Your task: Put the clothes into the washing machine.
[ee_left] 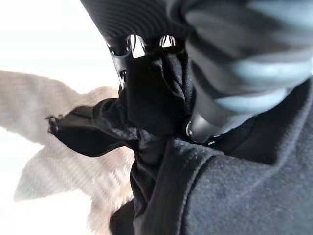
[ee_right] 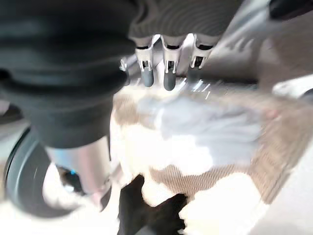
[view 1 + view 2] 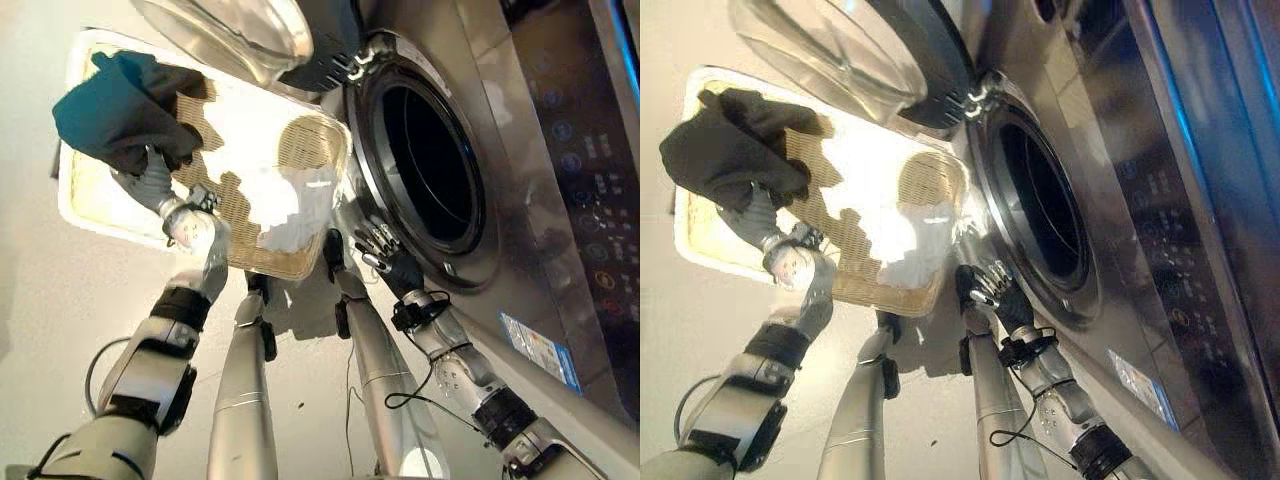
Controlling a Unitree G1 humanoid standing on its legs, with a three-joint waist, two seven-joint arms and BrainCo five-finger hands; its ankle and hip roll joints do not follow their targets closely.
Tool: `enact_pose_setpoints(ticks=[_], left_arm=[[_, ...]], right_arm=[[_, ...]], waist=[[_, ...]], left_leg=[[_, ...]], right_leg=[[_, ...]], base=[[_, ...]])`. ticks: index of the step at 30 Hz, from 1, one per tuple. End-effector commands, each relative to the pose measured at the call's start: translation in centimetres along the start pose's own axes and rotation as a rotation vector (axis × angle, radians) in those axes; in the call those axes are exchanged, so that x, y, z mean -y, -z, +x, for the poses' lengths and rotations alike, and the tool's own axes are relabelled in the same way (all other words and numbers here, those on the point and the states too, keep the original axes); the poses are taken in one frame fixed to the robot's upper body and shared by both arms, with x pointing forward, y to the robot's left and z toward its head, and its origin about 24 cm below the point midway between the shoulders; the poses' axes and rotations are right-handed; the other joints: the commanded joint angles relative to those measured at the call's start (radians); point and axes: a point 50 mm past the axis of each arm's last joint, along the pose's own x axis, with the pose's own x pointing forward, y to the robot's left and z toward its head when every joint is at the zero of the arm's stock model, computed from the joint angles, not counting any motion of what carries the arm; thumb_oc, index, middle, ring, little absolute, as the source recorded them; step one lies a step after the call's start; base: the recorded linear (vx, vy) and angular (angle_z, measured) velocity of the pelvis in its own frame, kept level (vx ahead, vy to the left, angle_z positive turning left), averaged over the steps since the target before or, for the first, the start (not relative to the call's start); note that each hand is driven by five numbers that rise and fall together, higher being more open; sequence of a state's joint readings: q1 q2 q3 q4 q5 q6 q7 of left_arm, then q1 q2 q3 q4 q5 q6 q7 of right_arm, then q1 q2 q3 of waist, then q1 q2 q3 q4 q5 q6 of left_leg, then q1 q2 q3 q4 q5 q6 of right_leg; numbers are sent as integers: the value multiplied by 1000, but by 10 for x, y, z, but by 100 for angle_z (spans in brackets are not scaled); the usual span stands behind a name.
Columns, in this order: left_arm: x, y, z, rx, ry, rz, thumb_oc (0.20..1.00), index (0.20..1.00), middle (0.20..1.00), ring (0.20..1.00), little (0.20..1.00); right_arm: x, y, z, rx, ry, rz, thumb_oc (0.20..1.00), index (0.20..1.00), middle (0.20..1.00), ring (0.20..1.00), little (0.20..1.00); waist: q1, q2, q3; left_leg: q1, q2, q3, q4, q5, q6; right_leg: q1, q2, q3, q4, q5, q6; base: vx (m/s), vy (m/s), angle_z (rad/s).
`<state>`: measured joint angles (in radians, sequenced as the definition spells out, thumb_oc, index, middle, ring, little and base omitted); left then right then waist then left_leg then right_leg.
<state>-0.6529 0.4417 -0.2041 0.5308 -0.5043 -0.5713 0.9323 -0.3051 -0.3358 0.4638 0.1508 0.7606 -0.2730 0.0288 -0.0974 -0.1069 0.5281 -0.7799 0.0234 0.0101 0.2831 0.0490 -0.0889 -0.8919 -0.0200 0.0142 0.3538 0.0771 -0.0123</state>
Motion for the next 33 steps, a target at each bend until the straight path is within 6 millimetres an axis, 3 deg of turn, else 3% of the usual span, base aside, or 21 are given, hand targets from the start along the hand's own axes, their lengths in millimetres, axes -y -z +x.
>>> enact_pose_setpoints(ticks=[1,3,4,7,12,16,22,27,33], left_arm=[[14,-17,-8,241,222,190,200,200,200,200,200],[15,-15,-14,280,323,291,200,200,200,200,200],[16,-11,-22,333,468,414,200,200,200,200,200],[20,-11,-29,383,643,518,200,200,200,200,200],[33,-11,-38,435,877,621,200,200,200,200,200],[45,-14,-42,456,979,633,200,200,200,200,200],[72,-25,-55,542,1156,637,200,200,200,200,200],[77,-27,-58,554,1188,633,200,200,200,200,200],[88,-36,-78,641,1274,581,200,200,200,200,200]], right_arm=[[-15,-33,0,161,-78,-182,1000,1000,1000,1000,1000],[-20,-41,5,195,-106,-276,1000,1000,1000,1000,1000],[-25,-53,14,230,-149,-458,1000,1000,1000,1000,1000],[-26,-70,26,254,-187,-647,1000,1000,1000,1000,1000],[-30,-91,47,247,-238,-778,1000,1000,1000,1000,1000],[-35,-94,55,201,-290,-785,1000,1000,1000,1000,1000],[-46,-85,59,85,-399,-681,1000,1000,1000,1000,1000],[-48,-82,59,64,-412,-650,1000,1000,1000,1000,1000],[-57,-58,54,-77,-455,-432,1000,1000,1000,1000,1000]], waist=[[4,86,-8],[21,92,-8],[42,100,-8],[69,112,-8],[96,126,-8],[101,128,-8],[92,127,-8],[91,127,-8],[80,125,-8]], left_leg=[[33,-88,20,-15,-9,45],[45,-88,16,-33,2,43],[66,-84,13,-63,17,39],[96,-79,11,-100,35,37],[132,-75,8,-130,48,37],[140,-75,8,-135,53,39],[171,-75,16,-152,57,45],[177,-74,19,-158,58,46],[181,-72,33,-184,65,49]], right_leg=[[117,50,-66,-56,-78,26],[135,45,-80,-62,-81,27],[160,39,-102,-71,-83,30],[193,32,-124,-87,-84,35],[226,21,-150,-90,-85,43],[231,18,-157,-90,-78,48],[250,12,-156,-99,-65,58],[254,10,-156,-104,-62,61],[250,7,-152,-133,-39,70]], base=[[-67,-100,23],[-52,-67,20],[-35,-37,25],[-38,-34,19],[-26,-16,10],[-25,1,11],[-7,4,5],[0,0,0],[-7,3,-4]])
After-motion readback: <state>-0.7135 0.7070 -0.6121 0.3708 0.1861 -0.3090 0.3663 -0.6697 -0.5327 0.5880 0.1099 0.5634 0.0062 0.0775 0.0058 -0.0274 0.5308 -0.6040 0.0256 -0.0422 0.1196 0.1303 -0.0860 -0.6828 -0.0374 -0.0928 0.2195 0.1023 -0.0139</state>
